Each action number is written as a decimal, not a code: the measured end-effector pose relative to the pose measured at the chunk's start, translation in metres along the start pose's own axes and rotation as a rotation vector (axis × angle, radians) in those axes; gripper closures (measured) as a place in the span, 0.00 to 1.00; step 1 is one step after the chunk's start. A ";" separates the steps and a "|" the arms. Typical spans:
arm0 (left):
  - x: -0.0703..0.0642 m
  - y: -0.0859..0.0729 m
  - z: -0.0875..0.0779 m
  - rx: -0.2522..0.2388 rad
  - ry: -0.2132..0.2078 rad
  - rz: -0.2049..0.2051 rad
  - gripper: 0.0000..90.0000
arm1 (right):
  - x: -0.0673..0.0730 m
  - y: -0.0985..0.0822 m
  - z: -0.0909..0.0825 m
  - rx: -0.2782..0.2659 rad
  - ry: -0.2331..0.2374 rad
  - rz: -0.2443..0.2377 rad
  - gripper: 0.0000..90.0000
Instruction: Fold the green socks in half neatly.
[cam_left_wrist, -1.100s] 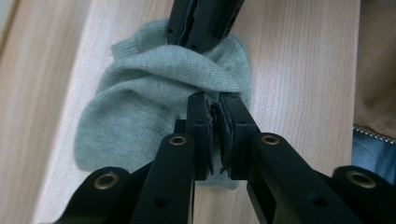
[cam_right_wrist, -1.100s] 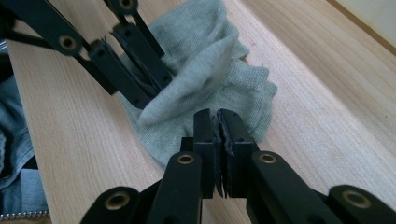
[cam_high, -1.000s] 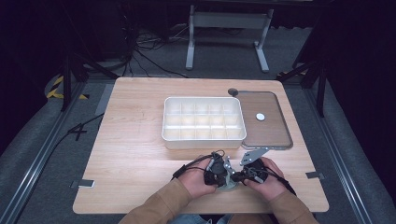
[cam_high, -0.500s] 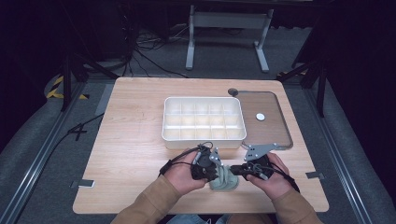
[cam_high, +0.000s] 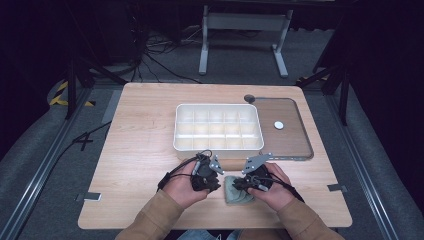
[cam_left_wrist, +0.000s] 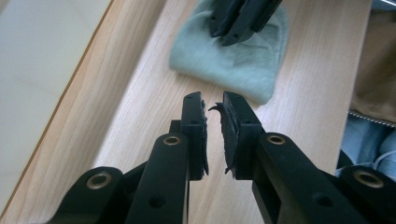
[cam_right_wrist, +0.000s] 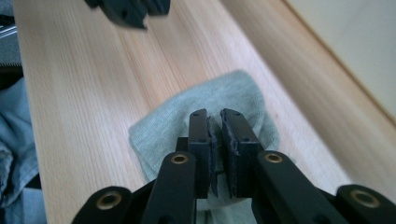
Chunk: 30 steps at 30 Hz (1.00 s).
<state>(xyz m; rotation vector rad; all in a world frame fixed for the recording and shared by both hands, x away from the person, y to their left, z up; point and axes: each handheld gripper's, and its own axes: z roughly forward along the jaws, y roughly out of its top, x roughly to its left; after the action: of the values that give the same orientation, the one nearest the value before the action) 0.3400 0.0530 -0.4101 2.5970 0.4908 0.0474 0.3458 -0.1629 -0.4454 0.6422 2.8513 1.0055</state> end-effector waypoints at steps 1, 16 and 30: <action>0.000 0.000 0.002 -0.001 0.001 -0.007 0.88 | -0.001 -0.002 0.001 0.003 0.007 0.005 0.92; 0.002 0.008 0.043 0.073 -0.016 0.012 0.87 | 0.004 -0.014 -0.001 -0.041 0.000 0.028 0.89; 0.003 0.012 0.050 0.072 -0.046 0.017 0.87 | 0.005 -0.022 -0.007 0.012 -0.067 0.013 0.90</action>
<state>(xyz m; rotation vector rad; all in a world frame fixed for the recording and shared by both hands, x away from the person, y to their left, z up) 0.3532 0.0209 -0.4487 2.6662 0.4618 -0.0244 0.3319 -0.1802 -0.4531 0.6836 2.8013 0.9501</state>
